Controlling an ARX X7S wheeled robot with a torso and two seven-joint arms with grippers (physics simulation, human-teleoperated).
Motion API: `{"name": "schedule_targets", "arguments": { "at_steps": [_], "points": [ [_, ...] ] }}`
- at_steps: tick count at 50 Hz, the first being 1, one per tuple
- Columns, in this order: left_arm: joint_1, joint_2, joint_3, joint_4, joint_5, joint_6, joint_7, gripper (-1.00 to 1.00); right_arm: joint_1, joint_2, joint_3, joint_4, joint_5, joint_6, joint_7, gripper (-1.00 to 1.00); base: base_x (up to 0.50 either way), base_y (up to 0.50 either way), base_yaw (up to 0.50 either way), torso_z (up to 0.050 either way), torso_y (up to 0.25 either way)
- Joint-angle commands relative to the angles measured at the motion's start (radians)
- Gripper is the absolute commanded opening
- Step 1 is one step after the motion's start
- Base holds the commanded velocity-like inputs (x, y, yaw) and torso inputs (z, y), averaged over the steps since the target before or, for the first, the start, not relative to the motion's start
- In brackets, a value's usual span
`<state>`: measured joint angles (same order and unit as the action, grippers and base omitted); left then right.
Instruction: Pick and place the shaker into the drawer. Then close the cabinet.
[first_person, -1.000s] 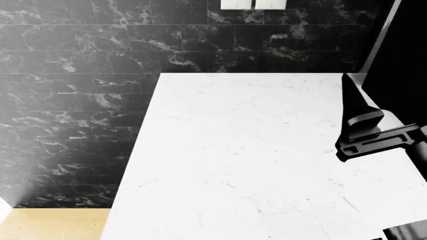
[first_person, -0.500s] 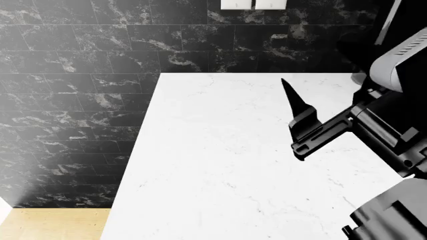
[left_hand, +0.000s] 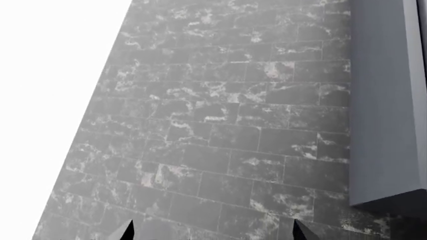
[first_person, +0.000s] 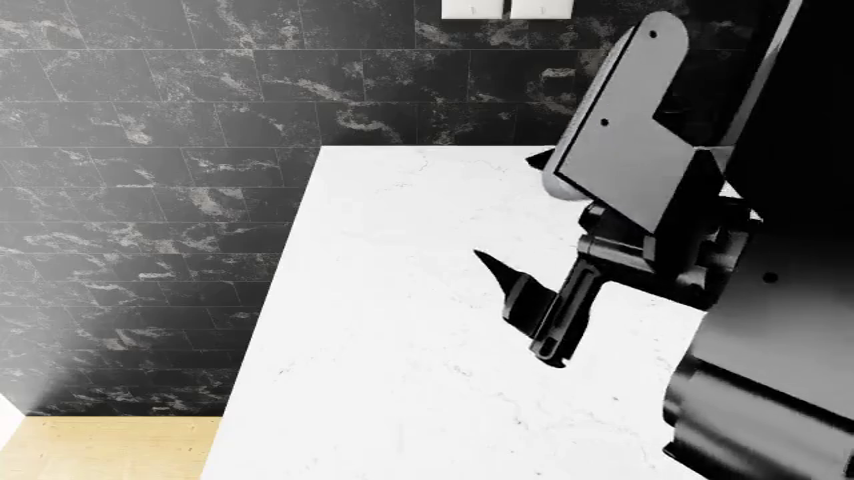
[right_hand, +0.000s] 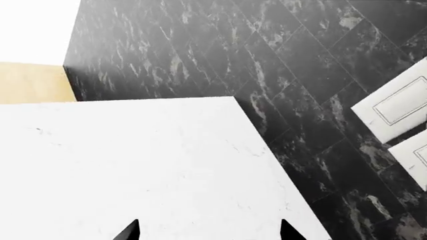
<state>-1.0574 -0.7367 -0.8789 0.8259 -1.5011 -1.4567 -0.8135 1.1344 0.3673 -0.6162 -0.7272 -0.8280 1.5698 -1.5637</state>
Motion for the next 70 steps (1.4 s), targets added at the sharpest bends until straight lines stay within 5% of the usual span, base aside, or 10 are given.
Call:
{"name": "schedule_targets", "arguments": {
  "at_steps": [1,24,35,50,70],
  "points": [
    [0.042,0.003,-0.024,0.001,-0.01,0.031,0.021,1.0,0.035,-0.003,-0.139,0.025,0.145,0.001,-0.006,1.0,0.0,0.0,0.0,0.0,0.0],
    [0.171,0.041,-0.075,0.031,0.135,0.087,0.164,1.0,0.037,-0.178,-0.192,0.452,0.447,-0.474,0.128,1.0,0.0,0.0,0.0,0.0,0.0],
    [0.222,0.04,-0.129,0.031,0.127,0.099,0.181,1.0,0.222,-0.346,-0.277,0.685,0.535,-0.679,0.112,1.0,0.0,0.0,0.0,0.0,0.0],
    [0.25,0.056,-0.14,0.024,0.133,0.124,0.192,1.0,0.595,-0.364,-0.401,0.543,0.913,-0.603,0.282,1.0,0.0,0.0,0.0,0.0,0.0],
    [0.259,0.059,-0.126,0.036,0.069,0.135,0.14,1.0,0.892,-0.306,-0.313,0.719,0.894,-0.744,0.318,1.0,0.0,0.0,0.0,0.0,0.0]
  ]
}}
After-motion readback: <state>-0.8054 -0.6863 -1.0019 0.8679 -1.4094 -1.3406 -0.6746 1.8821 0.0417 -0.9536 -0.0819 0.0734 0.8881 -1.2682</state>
